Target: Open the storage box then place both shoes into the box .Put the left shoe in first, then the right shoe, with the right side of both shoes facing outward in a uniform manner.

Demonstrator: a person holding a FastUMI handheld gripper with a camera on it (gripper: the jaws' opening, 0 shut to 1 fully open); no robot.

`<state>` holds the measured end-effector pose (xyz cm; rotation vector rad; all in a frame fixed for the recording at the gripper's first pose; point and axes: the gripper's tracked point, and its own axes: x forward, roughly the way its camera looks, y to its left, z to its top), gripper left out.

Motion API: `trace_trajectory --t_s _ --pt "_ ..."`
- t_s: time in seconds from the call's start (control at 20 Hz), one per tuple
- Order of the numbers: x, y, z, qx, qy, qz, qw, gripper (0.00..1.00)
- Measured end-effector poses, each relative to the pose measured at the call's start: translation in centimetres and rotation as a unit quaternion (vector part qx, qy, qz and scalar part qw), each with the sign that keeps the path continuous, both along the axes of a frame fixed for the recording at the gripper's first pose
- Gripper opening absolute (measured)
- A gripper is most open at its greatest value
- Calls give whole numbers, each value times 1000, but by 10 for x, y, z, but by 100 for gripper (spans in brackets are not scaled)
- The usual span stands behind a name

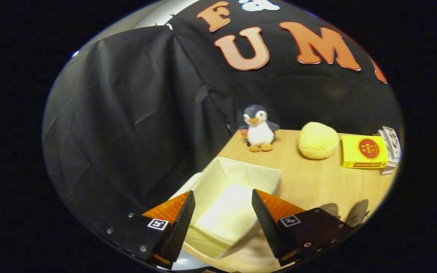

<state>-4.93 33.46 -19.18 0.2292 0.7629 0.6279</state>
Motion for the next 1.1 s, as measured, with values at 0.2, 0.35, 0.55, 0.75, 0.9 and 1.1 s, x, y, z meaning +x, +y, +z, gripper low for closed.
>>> trace_trajectory --t_s 0.2,0.35,0.55,0.75,0.9,1.1 --pt "-3 -75 -50 -55 21 -50 997 90" --pt "-18 -124 -85 -96 43 -71 992 90" --pt "-43 -170 -131 -130 78 -85 985 88" --pt "-50 -189 -167 -163 102 -87 977 83" --pt "-42 -195 -193 -173 119 -95 973 75" --pt "-27 -187 -222 -145 157 -107 971 55"
